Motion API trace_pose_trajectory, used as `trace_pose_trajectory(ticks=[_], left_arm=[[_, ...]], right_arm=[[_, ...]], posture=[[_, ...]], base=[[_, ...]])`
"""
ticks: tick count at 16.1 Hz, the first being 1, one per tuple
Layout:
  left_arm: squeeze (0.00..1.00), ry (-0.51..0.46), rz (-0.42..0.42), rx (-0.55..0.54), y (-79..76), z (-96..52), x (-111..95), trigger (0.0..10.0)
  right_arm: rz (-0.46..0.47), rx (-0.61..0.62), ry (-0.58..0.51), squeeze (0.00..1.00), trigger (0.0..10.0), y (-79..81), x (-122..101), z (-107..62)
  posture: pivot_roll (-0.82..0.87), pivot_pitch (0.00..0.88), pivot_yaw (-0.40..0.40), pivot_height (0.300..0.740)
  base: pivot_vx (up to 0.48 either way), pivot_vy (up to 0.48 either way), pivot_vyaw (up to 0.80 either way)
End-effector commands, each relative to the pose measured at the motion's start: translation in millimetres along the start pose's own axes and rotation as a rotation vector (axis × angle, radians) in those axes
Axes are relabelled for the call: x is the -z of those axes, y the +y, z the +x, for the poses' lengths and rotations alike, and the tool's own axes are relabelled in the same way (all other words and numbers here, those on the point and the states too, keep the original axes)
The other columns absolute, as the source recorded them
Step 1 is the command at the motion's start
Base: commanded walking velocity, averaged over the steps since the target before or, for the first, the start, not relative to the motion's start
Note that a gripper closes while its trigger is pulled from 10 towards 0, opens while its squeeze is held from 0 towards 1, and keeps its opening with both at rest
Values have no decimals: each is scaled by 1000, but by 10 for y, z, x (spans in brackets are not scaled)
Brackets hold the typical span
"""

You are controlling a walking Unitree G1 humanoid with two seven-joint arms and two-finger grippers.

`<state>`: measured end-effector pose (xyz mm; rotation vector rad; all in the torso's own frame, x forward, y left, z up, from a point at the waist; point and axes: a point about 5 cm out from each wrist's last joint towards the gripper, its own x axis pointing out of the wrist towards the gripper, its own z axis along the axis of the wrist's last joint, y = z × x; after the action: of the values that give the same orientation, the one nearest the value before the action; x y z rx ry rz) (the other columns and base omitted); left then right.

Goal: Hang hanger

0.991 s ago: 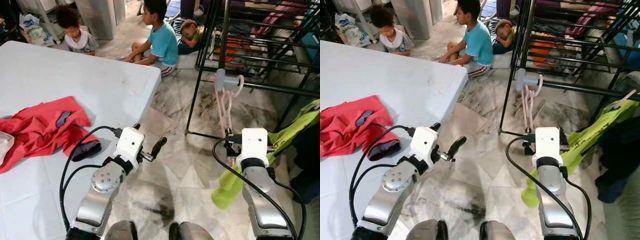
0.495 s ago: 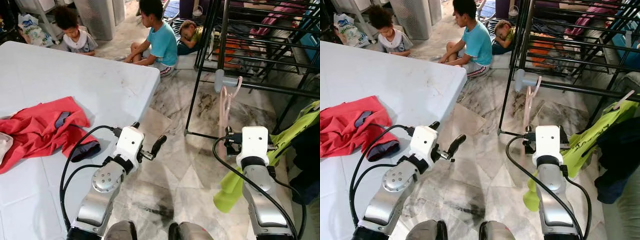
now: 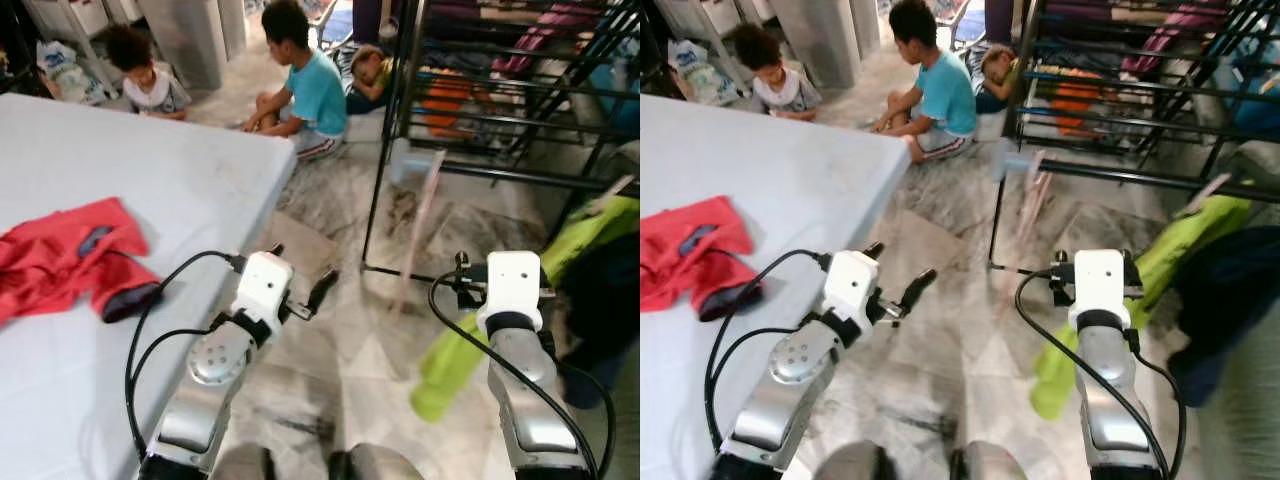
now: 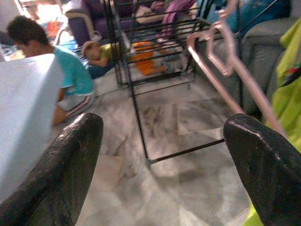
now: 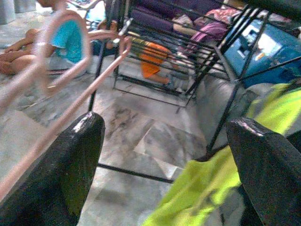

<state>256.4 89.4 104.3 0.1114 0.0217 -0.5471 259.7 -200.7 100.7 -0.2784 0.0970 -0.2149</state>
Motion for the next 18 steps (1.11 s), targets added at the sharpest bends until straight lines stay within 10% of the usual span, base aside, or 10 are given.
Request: trace_pose_trajectory(ticks=[1, 18], left_arm=[[0, 9, 11, -8, 35, -22, 9, 10000], [0, 7, 9, -87, 94, -7, 9, 10000]], right_arm=[[-4, -9, -9, 0, 10000, 21, -18, 3], [12, -28, 11, 0, 10000, 58, 13, 45]], posture=[[-28, 98, 3, 740], [-20, 87, 0, 740]], base=[[0, -401, 0], [0, -64, -47]])
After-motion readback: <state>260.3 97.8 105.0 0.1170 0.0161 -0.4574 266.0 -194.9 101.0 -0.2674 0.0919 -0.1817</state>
